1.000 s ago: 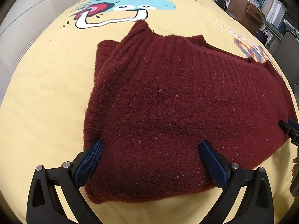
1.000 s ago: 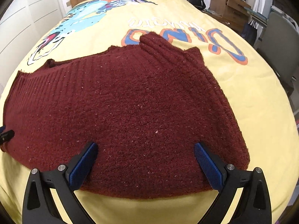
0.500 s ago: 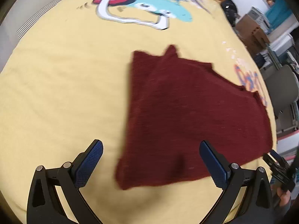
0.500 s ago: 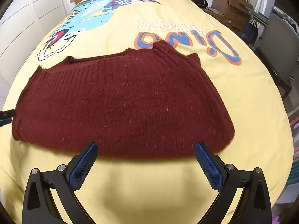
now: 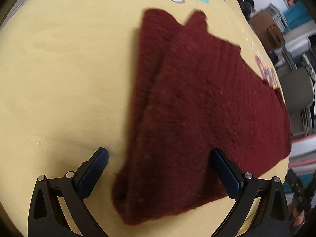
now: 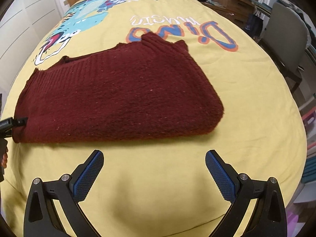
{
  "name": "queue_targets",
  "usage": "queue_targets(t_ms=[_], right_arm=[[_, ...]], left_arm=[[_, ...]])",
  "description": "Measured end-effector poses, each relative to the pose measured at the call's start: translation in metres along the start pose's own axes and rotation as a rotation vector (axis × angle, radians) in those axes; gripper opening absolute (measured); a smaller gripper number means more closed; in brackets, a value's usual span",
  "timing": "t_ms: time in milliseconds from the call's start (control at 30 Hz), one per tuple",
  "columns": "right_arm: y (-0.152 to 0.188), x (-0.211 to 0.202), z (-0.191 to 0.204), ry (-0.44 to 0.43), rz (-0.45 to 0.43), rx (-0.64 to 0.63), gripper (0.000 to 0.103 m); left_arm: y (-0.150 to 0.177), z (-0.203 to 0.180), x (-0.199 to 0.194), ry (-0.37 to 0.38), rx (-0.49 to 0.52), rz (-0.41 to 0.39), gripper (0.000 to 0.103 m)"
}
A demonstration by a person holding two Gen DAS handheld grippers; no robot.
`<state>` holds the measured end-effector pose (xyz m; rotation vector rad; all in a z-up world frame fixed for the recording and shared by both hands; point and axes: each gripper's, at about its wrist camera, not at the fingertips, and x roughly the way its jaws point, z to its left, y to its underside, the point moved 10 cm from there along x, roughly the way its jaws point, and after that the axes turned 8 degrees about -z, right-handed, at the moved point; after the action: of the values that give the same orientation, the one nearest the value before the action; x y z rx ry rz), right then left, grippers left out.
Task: Fold small clothes
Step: 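Grasp one side of the folded sweater with the left tool and fold it over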
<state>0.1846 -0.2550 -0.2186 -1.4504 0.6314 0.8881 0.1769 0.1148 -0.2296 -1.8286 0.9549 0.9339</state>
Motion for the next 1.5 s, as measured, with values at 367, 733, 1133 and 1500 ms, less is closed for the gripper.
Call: queue_targets(t_ms=[367, 733, 1133, 1500], right_arm=[[-0.004, -0.007, -0.016, -0.002, -0.010, 0.021, 0.103], [-0.019, -0.022, -0.054, -0.016, -0.056, 0.080, 0.103], [-0.026, -0.037, -0.123, 0.003, -0.098, 0.195, 0.103], [-0.003, -0.022, -0.145, 0.002, -0.031, 0.234, 0.103]], left_arm=[[-0.007, -0.046, -0.010, 0.050, 0.036, -0.005, 0.028], [-0.035, -0.158, -0.069, 0.105, 0.183, -0.072, 0.026], [-0.032, -0.333, -0.010, 0.143, 0.418, -0.032, 0.026], [0.018, -0.357, 0.084, -0.066, 0.521, 0.053, 0.036]])
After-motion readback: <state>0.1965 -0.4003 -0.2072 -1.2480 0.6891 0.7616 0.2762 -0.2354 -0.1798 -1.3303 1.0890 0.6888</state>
